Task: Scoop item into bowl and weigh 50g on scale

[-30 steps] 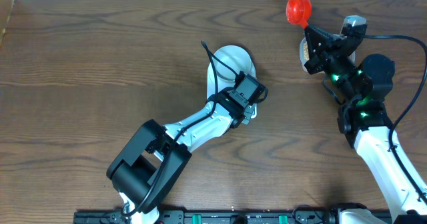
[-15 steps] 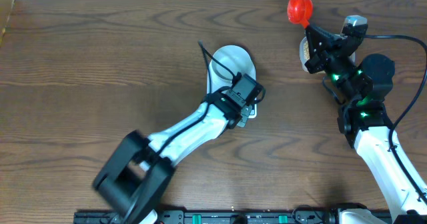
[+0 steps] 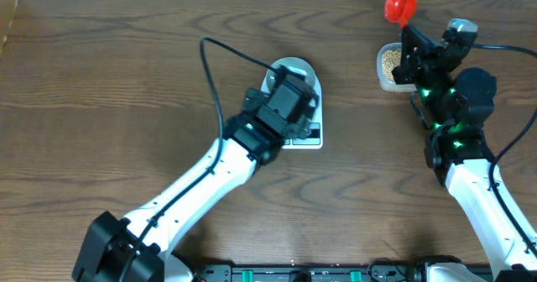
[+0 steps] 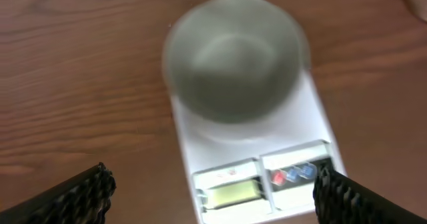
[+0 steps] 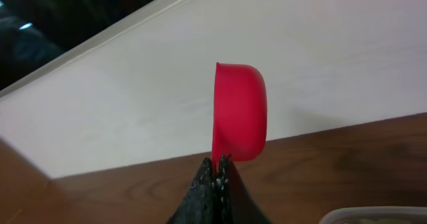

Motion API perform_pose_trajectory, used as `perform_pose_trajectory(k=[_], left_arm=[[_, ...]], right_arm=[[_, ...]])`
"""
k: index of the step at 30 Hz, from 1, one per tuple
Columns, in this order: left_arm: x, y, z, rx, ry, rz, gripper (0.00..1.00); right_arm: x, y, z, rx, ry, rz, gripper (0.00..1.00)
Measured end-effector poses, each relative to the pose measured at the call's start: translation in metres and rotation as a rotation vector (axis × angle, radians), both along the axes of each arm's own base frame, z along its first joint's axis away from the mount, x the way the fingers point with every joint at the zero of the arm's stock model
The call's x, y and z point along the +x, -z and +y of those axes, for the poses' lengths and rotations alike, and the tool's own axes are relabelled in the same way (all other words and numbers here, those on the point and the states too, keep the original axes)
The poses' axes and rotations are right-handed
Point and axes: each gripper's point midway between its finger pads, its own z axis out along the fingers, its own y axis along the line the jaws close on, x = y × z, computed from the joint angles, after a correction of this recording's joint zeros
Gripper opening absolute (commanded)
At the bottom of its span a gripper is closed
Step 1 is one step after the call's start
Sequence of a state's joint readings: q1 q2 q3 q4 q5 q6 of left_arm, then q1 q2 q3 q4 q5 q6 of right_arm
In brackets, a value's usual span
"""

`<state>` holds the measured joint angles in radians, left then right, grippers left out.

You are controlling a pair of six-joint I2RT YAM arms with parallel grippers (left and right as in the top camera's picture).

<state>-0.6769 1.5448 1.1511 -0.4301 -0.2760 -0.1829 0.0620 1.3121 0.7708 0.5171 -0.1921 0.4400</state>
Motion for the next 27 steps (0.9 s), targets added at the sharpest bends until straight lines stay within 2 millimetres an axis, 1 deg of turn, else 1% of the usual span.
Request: perform_pose_trajectory(k=[5,8,9,10,11,12,13,16,20,23,25,27], left_arm=[[0.018,-0.001,0.034,0.010,-0.096,-0.007,0.98],[0.021,-0.001,0.040,0.012,-0.115,-0.008,0.98],[0.021,-0.001,0.041,0.012,-0.115,-0.008,0.95],[0.021,-0.001,0.041,0.012,-0.115,-0.008,0.77],[0.021,-0.001,0.041,0.012,-0.114,-0.008,0.38],[0.021,-0.001,0.040,0.010,-0.114,-0.007,0.20],[0.021,0.000,0.039,0.007,-0.111,-0.005,0.08],[0.017,0.002,0.030,-0.032,-0.076,0.022,0.07],[0.006,0.013,0.005,-0.094,0.011,0.088,0.08],[-0.004,0.032,-0.015,-0.094,0.073,0.149,0.07],[-0.011,0.053,-0.027,-0.074,0.114,0.198,0.07],[-0.018,0.073,-0.035,-0.045,0.150,0.245,0.07]], right_arm=[[0.005,0.002,-0.016,0.002,0.095,0.004,0.01],[0.009,0.005,-0.021,0.003,0.128,0.012,0.01],[0.011,0.005,-0.022,0.003,0.134,0.014,0.01],[0.013,0.005,-0.023,0.002,0.140,0.015,0.01],[0.016,0.006,-0.024,0.002,0.144,0.017,0.01],[0.018,0.006,-0.024,0.002,0.147,0.019,0.01],[0.020,0.008,-0.024,0.001,0.149,0.022,0.01],[0.024,0.011,-0.025,0.000,0.154,0.031,0.01],[0.024,0.011,-0.026,-0.001,0.160,0.031,0.01],[0.024,0.011,-0.026,-0.001,0.163,0.031,0.01],[0.024,0.011,-0.026,-0.001,0.163,0.031,0.01],[0.024,0.011,-0.026,-0.001,0.163,0.031,0.01]])
